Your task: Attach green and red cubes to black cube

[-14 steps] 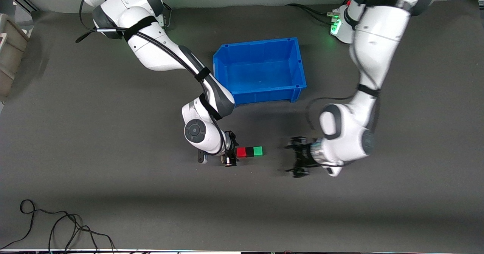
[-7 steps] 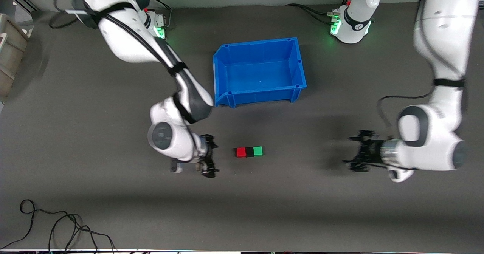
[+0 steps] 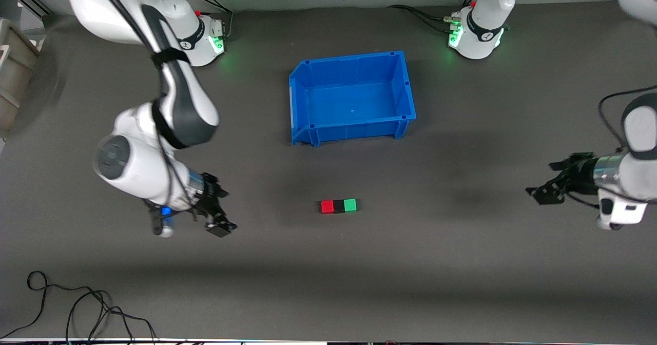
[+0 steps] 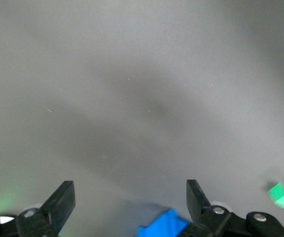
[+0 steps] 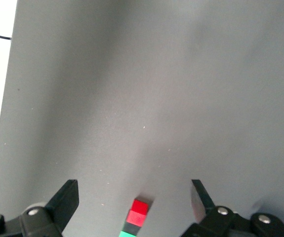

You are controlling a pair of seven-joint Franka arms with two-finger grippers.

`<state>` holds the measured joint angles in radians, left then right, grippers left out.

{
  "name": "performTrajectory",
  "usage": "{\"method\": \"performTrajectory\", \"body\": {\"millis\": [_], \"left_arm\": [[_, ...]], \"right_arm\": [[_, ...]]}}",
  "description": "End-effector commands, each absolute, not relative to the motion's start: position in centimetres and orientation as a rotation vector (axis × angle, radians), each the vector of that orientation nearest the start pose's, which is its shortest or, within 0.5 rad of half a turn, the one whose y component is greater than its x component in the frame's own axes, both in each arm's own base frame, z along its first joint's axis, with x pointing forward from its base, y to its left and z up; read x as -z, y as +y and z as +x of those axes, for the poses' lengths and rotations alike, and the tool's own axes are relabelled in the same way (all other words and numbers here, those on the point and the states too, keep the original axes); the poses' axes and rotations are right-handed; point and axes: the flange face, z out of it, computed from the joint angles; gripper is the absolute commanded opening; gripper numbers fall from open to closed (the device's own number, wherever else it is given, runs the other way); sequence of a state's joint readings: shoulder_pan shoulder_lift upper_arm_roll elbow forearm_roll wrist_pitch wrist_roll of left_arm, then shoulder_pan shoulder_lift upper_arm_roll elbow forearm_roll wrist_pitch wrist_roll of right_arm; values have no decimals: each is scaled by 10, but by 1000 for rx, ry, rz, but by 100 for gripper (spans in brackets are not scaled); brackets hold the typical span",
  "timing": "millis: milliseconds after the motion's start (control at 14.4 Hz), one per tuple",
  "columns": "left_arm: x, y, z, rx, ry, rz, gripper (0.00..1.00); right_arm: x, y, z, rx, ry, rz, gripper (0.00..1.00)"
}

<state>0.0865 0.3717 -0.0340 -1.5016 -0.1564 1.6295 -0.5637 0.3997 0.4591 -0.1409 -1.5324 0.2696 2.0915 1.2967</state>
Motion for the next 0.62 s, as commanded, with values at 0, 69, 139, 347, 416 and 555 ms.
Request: {"method": "performTrajectory", "body": {"millis": [0, 69, 139, 347, 416, 555], "left_arm": [[-480, 21, 628, -345, -748, -3093, 100], [-493, 17, 625, -302, -650, -3105, 100], [-509, 16, 621, -251, -546, -3118, 100], [-548, 11, 607, -144, -211, -3170, 100], [-561, 11, 602, -106, -132, -3179, 100], [-578, 5, 593, -69, -75, -3181, 100]], "right_arm": [[-430, 184, 645, -92, 1426, -2583, 100], [-444, 175, 640, -102, 1322, -2642, 100], [-454, 159, 635, -135, 1210, -2711, 100], [-481, 97, 621, -237, 977, -2811, 100], [-494, 73, 620, -204, 936, -2816, 100], [-514, 43, 610, -184, 773, -2900, 100]]}}
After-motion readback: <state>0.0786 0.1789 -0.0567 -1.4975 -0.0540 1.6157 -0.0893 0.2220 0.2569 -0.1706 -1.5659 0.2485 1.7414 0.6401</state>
